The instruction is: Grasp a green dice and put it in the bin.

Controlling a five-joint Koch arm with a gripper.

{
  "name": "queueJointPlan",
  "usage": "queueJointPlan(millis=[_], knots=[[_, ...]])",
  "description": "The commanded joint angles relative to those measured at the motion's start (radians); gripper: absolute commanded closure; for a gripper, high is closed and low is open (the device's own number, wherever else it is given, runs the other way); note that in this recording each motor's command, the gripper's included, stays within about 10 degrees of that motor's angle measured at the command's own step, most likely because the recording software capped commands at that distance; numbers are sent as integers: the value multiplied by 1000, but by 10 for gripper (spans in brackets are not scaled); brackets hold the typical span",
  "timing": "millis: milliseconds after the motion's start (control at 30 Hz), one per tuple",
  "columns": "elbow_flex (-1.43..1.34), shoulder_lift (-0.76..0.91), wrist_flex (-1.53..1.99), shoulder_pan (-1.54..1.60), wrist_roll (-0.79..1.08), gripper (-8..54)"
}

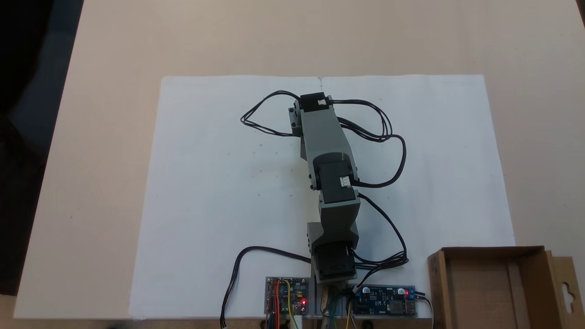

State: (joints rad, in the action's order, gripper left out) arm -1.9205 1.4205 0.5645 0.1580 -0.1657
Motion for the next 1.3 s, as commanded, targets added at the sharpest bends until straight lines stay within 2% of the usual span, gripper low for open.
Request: queueJointPlan(millis=[0, 467, 533, 733, 867, 1200, 1267], knots=[[9, 14, -26, 0, 60, 12], [0, -3, -28, -77, 130, 19], [-3, -3, -28, -74, 130, 41], [-5, -8, -28, -67, 129, 55], [-5, -8, -28, -64, 127, 115], [-3, -9, -57, -66, 132, 115], [-3, -9, -57, -67, 132, 137]])
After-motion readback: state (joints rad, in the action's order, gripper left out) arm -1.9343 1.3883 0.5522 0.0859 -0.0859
